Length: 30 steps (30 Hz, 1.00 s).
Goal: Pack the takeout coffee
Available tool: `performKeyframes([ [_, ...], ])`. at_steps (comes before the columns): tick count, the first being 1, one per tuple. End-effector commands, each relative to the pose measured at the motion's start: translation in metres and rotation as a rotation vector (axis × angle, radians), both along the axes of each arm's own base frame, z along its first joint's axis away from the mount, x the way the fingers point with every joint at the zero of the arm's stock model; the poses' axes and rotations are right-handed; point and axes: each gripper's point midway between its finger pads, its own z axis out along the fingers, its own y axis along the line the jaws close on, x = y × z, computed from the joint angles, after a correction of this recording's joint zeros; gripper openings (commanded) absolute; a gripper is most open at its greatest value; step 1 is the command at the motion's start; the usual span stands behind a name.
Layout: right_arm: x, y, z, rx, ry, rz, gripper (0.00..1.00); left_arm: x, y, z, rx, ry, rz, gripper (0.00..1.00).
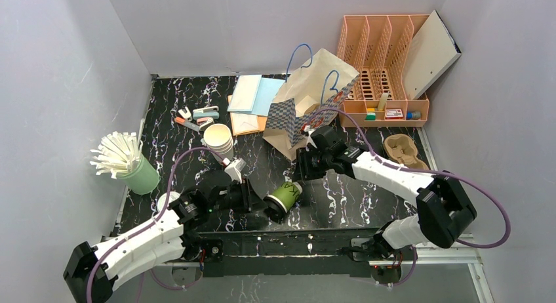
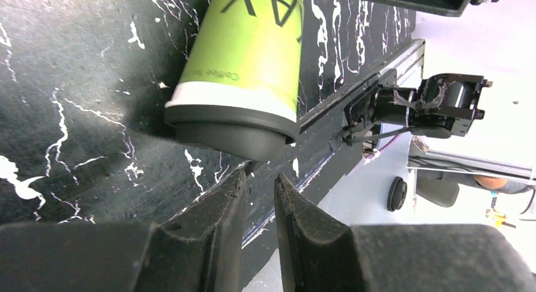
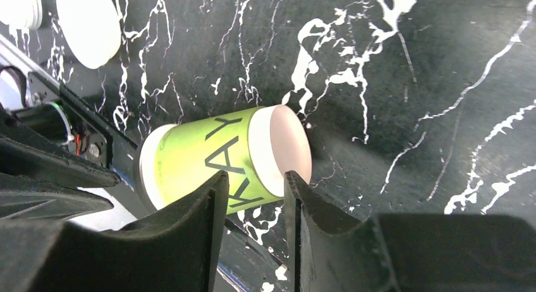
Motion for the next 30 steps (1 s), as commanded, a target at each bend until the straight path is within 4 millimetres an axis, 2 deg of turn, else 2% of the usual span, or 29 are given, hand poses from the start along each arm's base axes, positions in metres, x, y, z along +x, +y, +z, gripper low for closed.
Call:
performKeyframes([
  [1, -0.009, 0.011, -0.002, 0.052, 0.003, 0.112, 0.44, -0.012, -0.008, 0.003, -0.02, 0.042, -0.047, 0.21],
  [6, -0.003, 0.009, -0.009, 0.026, -0.004, 0.098, 0.38, -0.015, -0.01, -0.006, 0.013, 0.07, -0.061, 0.21],
  [8, 0.0, 0.008, -0.013, 0.016, -0.004, 0.087, 0.33, -0.012, -0.012, -0.004, 0.01, 0.058, -0.054, 0.21],
  [16, 0.003, 0.005, -0.025, 0.006, 0.007, 0.081, 0.29, 0.004, -0.02, 0.005, -0.007, 0.002, -0.024, 0.21],
  [30, -0.001, 0.003, -0.03, 0.003, 0.013, 0.093, 0.29, 0.03, -0.041, 0.028, -0.035, -0.096, -0.017, 0.27],
])
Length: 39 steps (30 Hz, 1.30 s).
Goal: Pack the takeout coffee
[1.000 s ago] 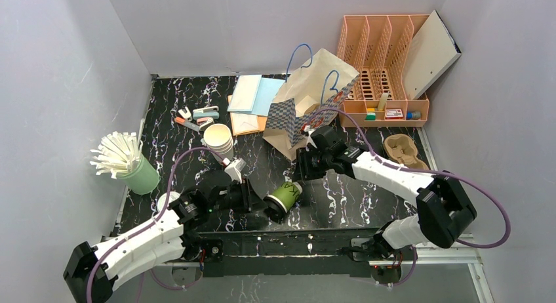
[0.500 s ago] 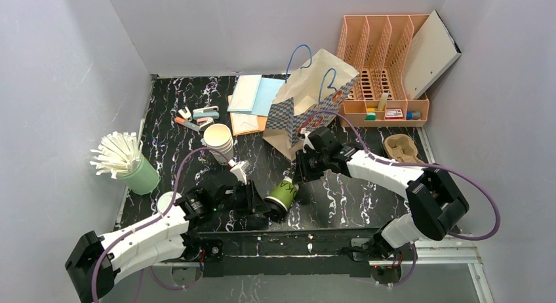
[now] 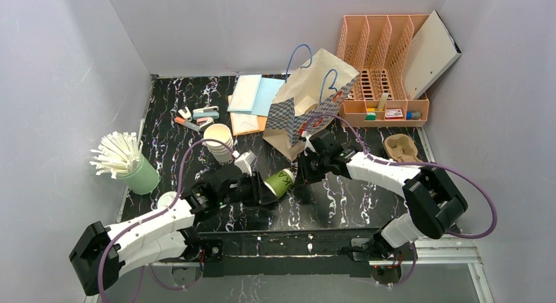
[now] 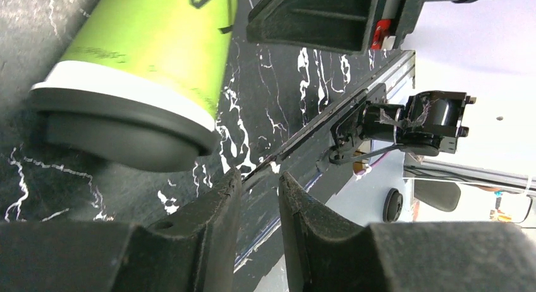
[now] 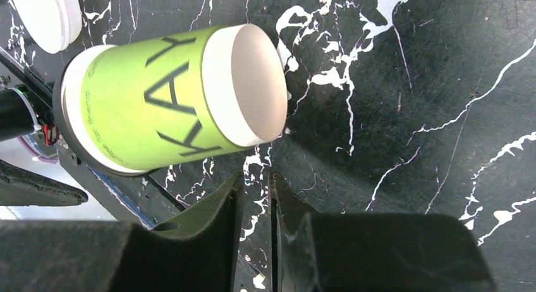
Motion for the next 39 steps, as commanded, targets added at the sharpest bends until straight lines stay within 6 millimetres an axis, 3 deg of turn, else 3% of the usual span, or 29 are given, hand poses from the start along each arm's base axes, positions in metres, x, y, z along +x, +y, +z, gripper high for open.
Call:
performKeyframes([
  [1, 0.002, 0.002, 0.003, 0.012, -0.025, 0.02, 0.29, 0.016, -0.014, 0.019, -0.014, -0.076, -0.01, 0.27],
  [4, 0.007, -0.001, 0.013, 0.012, -0.066, 0.006, 0.3, 0.02, -0.015, 0.022, 0.009, -0.094, -0.016, 0.27],
  [8, 0.017, -0.001, 0.036, 0.044, -0.163, -0.005, 0.36, 0.024, 0.002, 0.03, 0.051, -0.126, 0.047, 0.28],
  [15, 0.035, 0.023, 0.077, 0.233, -0.368, 0.019, 0.42, 0.033, 0.043, 0.035, 0.1, -0.201, 0.217, 0.49],
  [20, 0.031, 0.035, 0.104, 0.269, -0.617, 0.107, 0.45, 0.039, 0.046, 0.031, 0.098, -0.224, 0.252, 0.55],
  [24, 0.017, 0.049, 0.127, 0.289, -0.776, 0.299, 0.7, 0.046, 0.05, 0.03, 0.104, -0.239, 0.298, 0.57],
  [27, -0.002, 0.059, 0.127, 0.323, -0.878, 0.556, 0.8, 0.053, 0.064, 0.032, 0.134, -0.264, 0.363, 0.57],
  [29, -0.014, 0.062, 0.124, 0.348, -0.938, 0.7, 0.95, 0.056, 0.071, 0.033, 0.149, -0.279, 0.391, 0.58],
  [30, -0.017, 0.063, 0.123, 0.349, -0.966, 0.756, 0.98, 0.057, 0.073, 0.033, 0.155, -0.282, 0.396, 0.58],
  [34, -0.013, 0.069, 0.118, 0.279, -1.024, 0.901, 0.98, 0.059, 0.08, 0.031, 0.162, -0.268, 0.408, 0.58],
  [39, -0.013, 0.082, 0.088, 0.102, -1.258, 1.164, 0.98, 0.06, 0.086, 0.025, 0.141, -0.228, 0.418, 0.57],
])
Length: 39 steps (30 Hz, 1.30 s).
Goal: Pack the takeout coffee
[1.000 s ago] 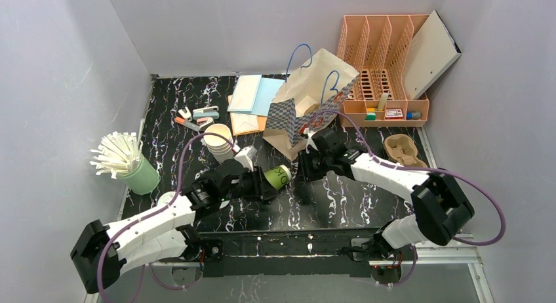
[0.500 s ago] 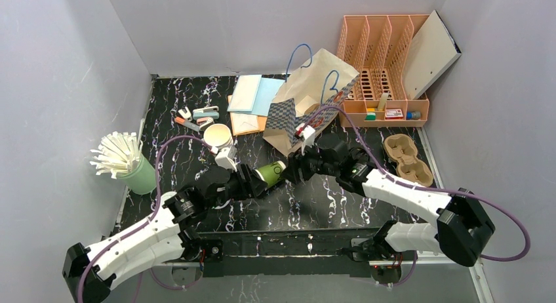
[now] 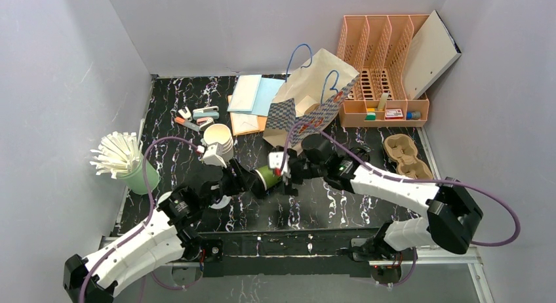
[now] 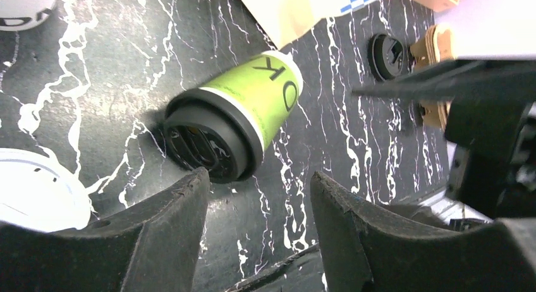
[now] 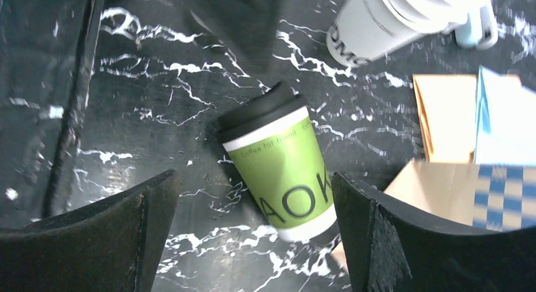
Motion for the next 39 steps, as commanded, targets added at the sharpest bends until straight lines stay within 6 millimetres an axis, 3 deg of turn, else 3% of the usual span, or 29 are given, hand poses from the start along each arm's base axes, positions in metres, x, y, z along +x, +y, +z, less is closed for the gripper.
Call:
performKeyframes([
  [1, 0.005, 0.018, -0.009, -0.078, -0.361, 0.203, 0.98, 0.002, 0.012, -0.007, -0.004, 0.019, 0.029, 0.57],
  [9, 0.025, 0.03, -0.063, -0.361, -0.41, 0.299, 0.98, 0.004, 0.021, -0.011, 0.031, 0.05, 0.024, 0.57],
  [22, 0.035, 0.028, -0.105, -0.51, -0.374, 0.344, 0.98, 0.009, 0.03, -0.016, 0.107, 0.069, 0.013, 0.57],
  [26, 0.036, 0.033, -0.104, -0.488, -0.371, 0.327, 0.96, 0.009, 0.032, -0.016, 0.129, 0.072, 0.01, 0.56],
  [30, 0.031, 0.038, -0.08, -0.371, -0.388, 0.287, 0.94, 0.01, 0.037, -0.007, 0.148, 0.05, 0.016, 0.56],
  [35, 0.02, 0.041, -0.05, -0.182, -0.394, 0.221, 0.82, 0.009, 0.033, -0.004, 0.139, 0.05, -0.006, 0.56],
  [39, 0.009, 0.032, -0.044, -0.066, -0.374, 0.155, 0.81, 0.008, 0.028, -0.005, 0.119, 0.057, -0.022, 0.56],
])
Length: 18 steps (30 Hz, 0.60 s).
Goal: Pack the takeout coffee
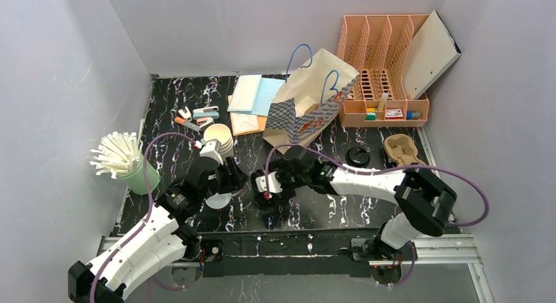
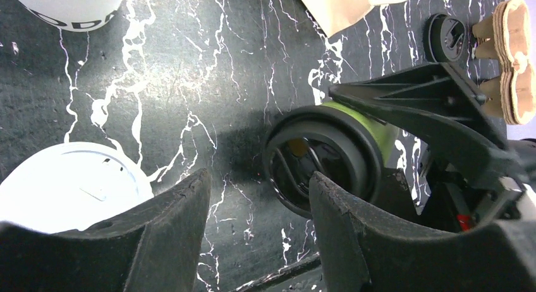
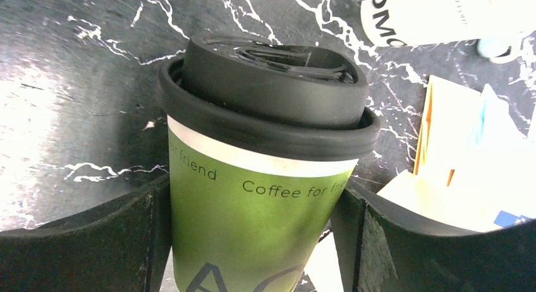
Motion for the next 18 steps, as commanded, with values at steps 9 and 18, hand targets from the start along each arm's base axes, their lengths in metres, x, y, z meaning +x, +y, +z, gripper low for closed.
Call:
performKeyframes([
  [9, -0.012, 0.006, 0.074, 0.658, 0.041, -0.151, 0.81, -0.003, -0.03, 0.019, -0.145, -0.005, -0.101, 0.55],
  [18, -0.013, -0.007, 0.088, 0.916, 0.132, -0.246, 0.81, -0.001, -0.041, 0.038, -0.218, 0.004, -0.121, 0.53],
])
